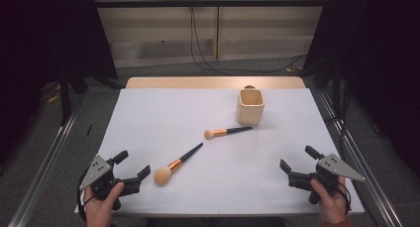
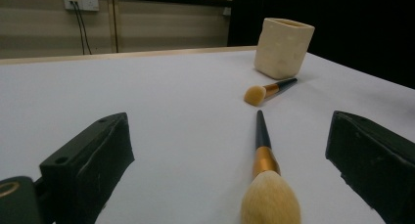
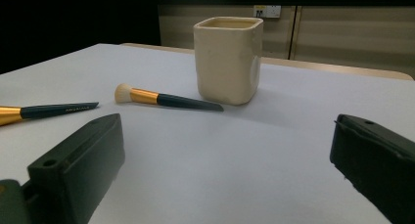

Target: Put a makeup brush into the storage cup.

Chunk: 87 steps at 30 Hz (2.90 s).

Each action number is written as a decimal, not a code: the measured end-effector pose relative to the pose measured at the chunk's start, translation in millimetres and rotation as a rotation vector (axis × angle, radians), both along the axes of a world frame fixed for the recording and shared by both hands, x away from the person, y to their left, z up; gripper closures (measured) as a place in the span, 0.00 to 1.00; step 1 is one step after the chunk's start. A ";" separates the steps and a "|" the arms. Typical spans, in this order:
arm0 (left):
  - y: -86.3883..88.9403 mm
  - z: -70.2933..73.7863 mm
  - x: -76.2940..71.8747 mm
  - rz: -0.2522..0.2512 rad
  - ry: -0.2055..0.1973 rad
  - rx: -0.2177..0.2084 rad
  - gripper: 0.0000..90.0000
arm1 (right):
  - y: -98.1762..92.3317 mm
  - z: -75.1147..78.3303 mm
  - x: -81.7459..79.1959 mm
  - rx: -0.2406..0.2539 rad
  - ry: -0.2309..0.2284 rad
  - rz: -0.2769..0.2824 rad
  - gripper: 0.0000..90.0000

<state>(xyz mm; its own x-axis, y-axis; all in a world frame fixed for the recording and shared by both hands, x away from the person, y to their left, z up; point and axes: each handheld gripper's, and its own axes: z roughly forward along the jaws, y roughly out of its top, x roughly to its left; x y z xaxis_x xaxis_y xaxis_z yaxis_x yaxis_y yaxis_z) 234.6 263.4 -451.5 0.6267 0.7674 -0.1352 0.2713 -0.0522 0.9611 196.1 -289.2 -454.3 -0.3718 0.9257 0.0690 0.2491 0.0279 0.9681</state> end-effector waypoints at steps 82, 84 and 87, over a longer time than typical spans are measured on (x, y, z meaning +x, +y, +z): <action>-72.8 39.8 76.3 -0.222 0.164 0.161 0.04 | 3.7 -3.6 0.0 -0.002 0.006 0.028 0.00; -74.1 40.5 79.3 -0.227 0.180 0.170 0.05 | 3.9 -3.4 0.1 0.006 0.006 0.030 0.00; -75.3 42.4 84.1 -0.232 0.204 0.189 0.05 | 3.4 -3.4 0.1 0.006 0.007 0.029 0.00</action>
<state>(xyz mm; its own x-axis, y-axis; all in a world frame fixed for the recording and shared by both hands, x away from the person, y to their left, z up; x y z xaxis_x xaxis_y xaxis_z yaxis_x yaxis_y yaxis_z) 318.7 188.1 -409.1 0.7622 0.6309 -0.1447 0.4163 -0.3067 0.8559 196.2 -285.8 -457.7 -0.3981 0.9141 0.0768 0.2546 0.0297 0.9666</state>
